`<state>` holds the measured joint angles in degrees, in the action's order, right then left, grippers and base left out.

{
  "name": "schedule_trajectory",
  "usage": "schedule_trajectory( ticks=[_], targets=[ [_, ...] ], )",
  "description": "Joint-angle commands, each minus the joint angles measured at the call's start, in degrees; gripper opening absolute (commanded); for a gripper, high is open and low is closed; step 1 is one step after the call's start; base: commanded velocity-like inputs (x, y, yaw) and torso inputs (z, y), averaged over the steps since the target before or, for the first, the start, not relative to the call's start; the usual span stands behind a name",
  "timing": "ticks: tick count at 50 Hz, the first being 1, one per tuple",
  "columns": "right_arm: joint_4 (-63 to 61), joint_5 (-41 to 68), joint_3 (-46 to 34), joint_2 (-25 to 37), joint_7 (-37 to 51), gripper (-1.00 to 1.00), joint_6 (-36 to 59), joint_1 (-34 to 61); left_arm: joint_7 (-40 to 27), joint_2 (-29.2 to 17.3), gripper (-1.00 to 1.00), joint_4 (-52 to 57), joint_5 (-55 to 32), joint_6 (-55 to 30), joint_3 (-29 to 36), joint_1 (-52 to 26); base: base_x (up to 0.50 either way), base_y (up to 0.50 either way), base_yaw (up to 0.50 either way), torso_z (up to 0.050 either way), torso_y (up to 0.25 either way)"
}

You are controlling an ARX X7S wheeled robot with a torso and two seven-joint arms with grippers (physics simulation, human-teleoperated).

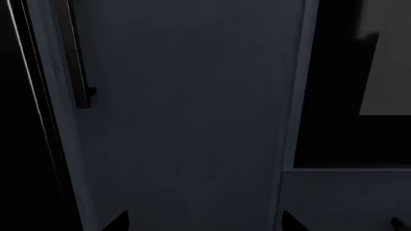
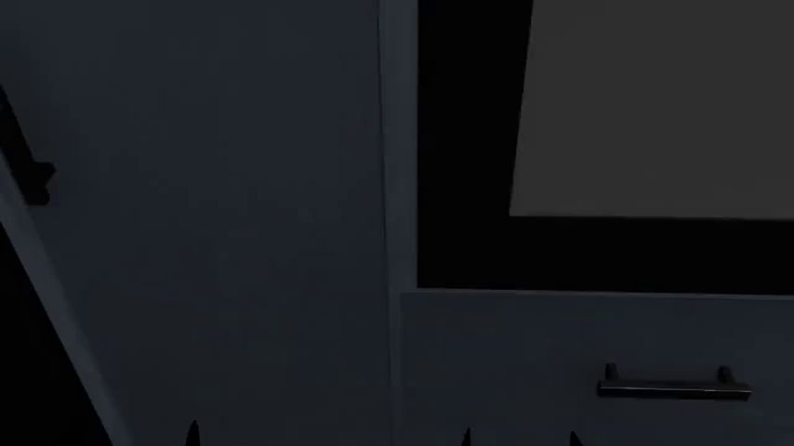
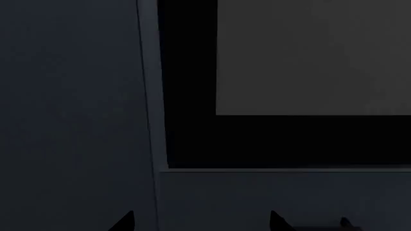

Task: Navigate to the hood.

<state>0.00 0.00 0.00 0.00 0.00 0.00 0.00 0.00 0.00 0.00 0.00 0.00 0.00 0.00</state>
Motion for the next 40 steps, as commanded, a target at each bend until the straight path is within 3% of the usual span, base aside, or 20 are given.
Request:
schedule_trajectory(
  ticks=[1,14,15,16,40],
  targets=[
    [0.3,2.0,-2.5,2.0,2.5,1.0,-0.2,0.2,-1.6,-1.4,1.0,-0.3,-1.4,0.1,1.6,-0.2,0.0,0.0,0.0,0.0,0.0],
    [0.1,3.5,-4.0,3.4,4.1,1.0,-0.1,0.2,-2.4,-3.3,1.0,1.2,-4.7,-1.1,3.6,0.3,0.0,0.0,0.0,0.0,0.0],
    [-0.6,16.2,-15.3,13.3,12.5,1.0,-2.2,1.1,-15.5,-13.5,1.0,1.4,-11.4,1.7,16.8,-0.6,0.0,0.0,0.0,0.0,0.0],
    [0.0,0.6,-0.6,0.5,0.7,1.0,0.1,0.1,0.4,-0.6,1.0,0.9,-1.8,-1.5,0.6,0.2,0.0,0.0,0.5,0.0,0.0],
    [0.1,3.5,-4.5,3.8,4.6,1.0,-0.8,0.1,-3.3,-3.8,1.0,0.2,-5.2,-0.9,4.2,-0.3,0.0,0.0,0.5,0.0,0.0]
  ],
)
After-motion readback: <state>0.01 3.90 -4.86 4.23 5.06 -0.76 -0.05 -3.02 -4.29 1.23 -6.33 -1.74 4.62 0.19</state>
